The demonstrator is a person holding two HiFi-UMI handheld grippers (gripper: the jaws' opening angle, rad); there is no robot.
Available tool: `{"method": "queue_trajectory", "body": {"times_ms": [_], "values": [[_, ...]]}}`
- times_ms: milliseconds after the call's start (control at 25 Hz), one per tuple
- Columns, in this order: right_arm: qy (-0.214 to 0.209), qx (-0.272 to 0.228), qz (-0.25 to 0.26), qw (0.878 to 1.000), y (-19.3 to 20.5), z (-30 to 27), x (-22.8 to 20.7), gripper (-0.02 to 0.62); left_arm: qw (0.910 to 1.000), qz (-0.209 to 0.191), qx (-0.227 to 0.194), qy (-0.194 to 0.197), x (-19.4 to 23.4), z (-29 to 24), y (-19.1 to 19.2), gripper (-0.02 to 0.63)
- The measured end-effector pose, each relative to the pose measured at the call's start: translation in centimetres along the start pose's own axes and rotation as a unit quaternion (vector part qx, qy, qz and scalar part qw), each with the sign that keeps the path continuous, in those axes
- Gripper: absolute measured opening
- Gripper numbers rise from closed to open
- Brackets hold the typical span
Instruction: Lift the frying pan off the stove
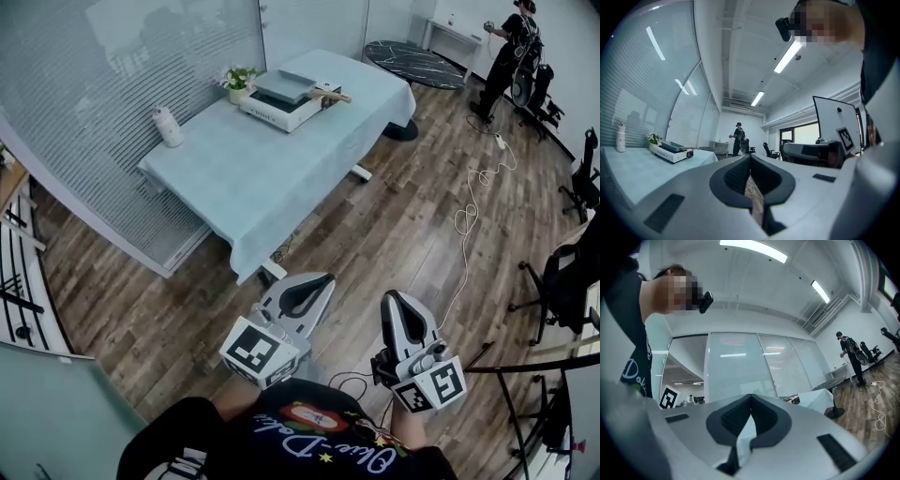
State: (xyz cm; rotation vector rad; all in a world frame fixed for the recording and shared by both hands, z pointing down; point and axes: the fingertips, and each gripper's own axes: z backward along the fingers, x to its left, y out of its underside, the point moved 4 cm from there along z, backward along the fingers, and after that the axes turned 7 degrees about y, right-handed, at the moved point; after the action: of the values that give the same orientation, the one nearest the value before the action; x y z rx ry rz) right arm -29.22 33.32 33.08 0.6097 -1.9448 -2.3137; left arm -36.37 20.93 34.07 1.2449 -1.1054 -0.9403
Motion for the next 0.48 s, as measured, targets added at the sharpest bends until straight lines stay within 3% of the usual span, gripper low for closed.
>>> {"method": "queue_trajectory", "body": {"times_ms": [480], "values": [[-0.001,0.023,0.031,0.999,0.4,-6.7,-2.3,0.000,0.9994,0.021,-0.004,0.026,7.1,-4.5,0.5,0.005]]}}
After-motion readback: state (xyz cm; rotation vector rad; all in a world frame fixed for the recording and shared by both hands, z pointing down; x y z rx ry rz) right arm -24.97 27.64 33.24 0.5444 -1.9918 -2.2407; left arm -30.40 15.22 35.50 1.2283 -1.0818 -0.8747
